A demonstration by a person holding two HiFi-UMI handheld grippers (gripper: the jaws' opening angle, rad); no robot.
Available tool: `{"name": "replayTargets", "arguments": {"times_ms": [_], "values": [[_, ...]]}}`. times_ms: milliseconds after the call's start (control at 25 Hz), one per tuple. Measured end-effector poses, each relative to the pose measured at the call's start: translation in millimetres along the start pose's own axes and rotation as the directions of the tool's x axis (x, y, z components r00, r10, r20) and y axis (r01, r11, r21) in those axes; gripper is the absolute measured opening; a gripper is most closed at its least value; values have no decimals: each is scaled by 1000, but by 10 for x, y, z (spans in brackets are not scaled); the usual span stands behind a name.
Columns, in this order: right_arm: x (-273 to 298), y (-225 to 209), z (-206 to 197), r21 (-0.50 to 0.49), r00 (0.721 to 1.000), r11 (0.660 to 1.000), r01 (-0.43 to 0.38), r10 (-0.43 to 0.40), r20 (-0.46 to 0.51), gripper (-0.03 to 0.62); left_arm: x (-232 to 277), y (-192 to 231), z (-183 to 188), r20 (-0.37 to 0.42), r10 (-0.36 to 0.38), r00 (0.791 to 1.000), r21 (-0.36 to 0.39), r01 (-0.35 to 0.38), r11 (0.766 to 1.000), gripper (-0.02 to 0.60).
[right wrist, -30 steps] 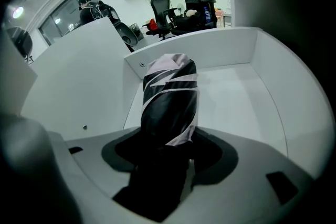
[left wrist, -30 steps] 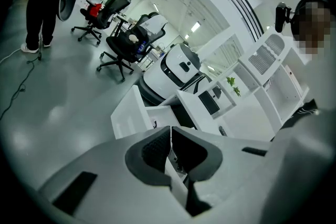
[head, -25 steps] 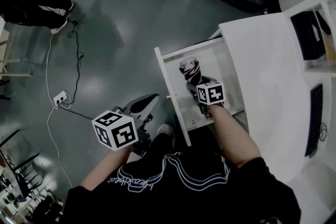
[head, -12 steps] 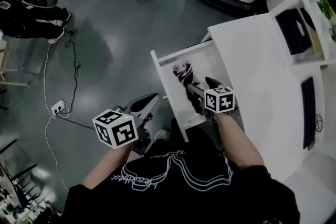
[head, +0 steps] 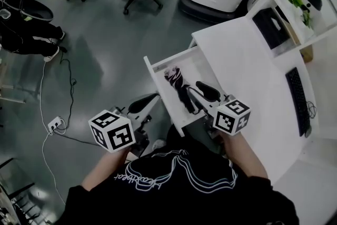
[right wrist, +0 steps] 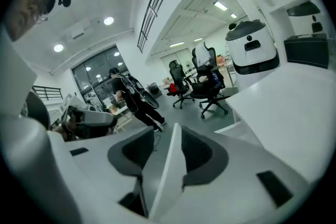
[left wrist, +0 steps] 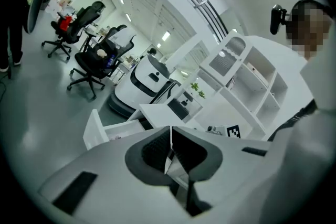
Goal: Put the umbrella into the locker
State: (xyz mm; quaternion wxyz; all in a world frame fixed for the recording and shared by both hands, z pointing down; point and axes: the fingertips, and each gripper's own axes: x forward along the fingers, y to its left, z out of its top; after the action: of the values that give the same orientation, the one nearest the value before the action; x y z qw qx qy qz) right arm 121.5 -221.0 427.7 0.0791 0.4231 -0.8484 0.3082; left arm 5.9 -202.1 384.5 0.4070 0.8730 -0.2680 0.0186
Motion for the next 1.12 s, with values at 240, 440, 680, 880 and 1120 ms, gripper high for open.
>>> {"name": "replayTargets", "arguments": {"times_ms": [240,440,680,880,1120], "values": [[-511,531,207,-84,994,996,-40,49,101,27,-89,-460,27,6,-86,996,112,85,990,12],[-811,887,292,-134,984,988,-71,92,152,3,-189,-814,63,8,-146,989,166,142,976,13],[-1148,1303,495,-225,966,972,-66,119,228,3,-448,-1202,211,36,-196,980,306,176,936,12],[-1287,1496,540,-218,939,975,-41,113,326,3,-612,-1357,144,35,-226,974,356,199,913,12],[-1309,1605,371,-214,938,976,-37,108,330,3,-723,-1401,41,34,-250,968,374,219,901,12]]}}
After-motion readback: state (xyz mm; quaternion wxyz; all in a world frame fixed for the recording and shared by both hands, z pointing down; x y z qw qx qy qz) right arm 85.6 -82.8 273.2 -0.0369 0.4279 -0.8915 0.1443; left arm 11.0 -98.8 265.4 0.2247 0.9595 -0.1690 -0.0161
